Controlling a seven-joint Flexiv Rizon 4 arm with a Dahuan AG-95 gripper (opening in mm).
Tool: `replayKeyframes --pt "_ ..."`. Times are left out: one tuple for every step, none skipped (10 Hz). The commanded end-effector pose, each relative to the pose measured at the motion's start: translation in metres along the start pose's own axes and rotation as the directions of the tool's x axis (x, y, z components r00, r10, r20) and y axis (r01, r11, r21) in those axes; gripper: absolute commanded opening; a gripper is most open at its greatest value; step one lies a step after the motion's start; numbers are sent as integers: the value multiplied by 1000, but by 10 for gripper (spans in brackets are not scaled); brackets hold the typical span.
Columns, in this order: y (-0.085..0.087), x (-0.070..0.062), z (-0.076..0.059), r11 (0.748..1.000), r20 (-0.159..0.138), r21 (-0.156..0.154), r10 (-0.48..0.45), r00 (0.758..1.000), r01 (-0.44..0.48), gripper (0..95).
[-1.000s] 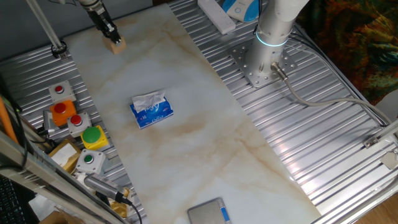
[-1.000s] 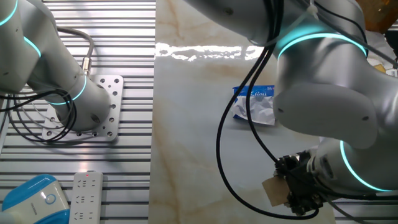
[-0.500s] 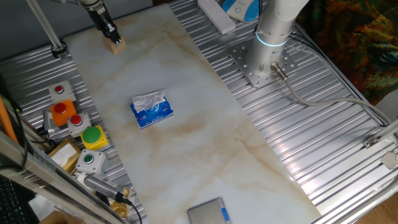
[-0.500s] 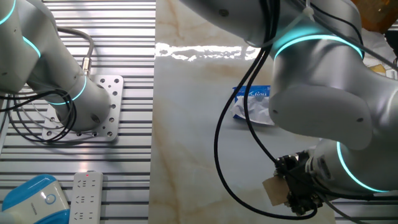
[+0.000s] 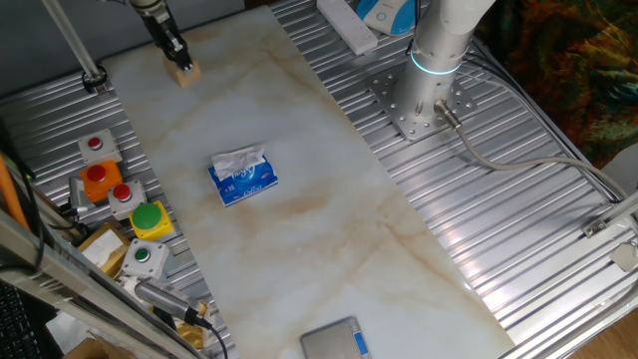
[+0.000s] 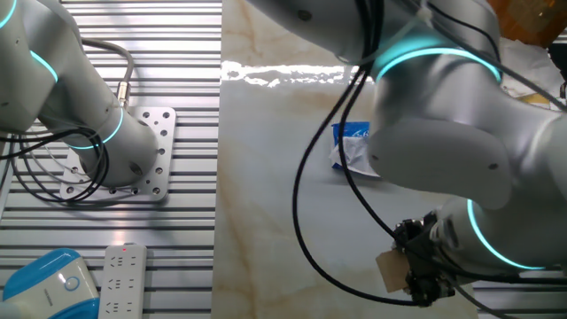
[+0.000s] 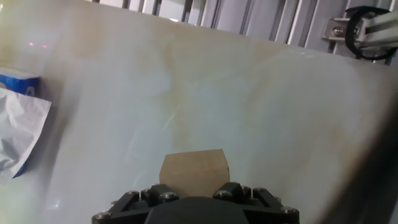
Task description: Place the block on the scale
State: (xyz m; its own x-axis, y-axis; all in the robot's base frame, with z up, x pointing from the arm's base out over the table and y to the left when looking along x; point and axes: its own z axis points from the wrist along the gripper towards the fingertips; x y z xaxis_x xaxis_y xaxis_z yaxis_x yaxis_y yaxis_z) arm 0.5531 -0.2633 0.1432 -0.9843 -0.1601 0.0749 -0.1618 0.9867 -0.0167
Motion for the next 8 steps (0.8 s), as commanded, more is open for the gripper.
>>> replayKeyframes --pt "-1 -1 0 1000 3 7 15 1000 -15 0" --pt "-1 -2 0 1000 1 7 5 1000 -5 0" --pt "-1 -3 0 1000 3 5 6 1000 -6 0" --pt "-1 -5 -1 1000 0 8 3 1000 -3 0" --pt "0 -5 -2 1000 -1 16 1 1000 -1 0" --pt "0 -4 -4 1000 1 15 2 1000 -2 0" --pt "0 -4 -5 1000 1 15 3 1000 -3 0" --pt "1 -3 -6 1000 0 14 7 1000 -7 0"
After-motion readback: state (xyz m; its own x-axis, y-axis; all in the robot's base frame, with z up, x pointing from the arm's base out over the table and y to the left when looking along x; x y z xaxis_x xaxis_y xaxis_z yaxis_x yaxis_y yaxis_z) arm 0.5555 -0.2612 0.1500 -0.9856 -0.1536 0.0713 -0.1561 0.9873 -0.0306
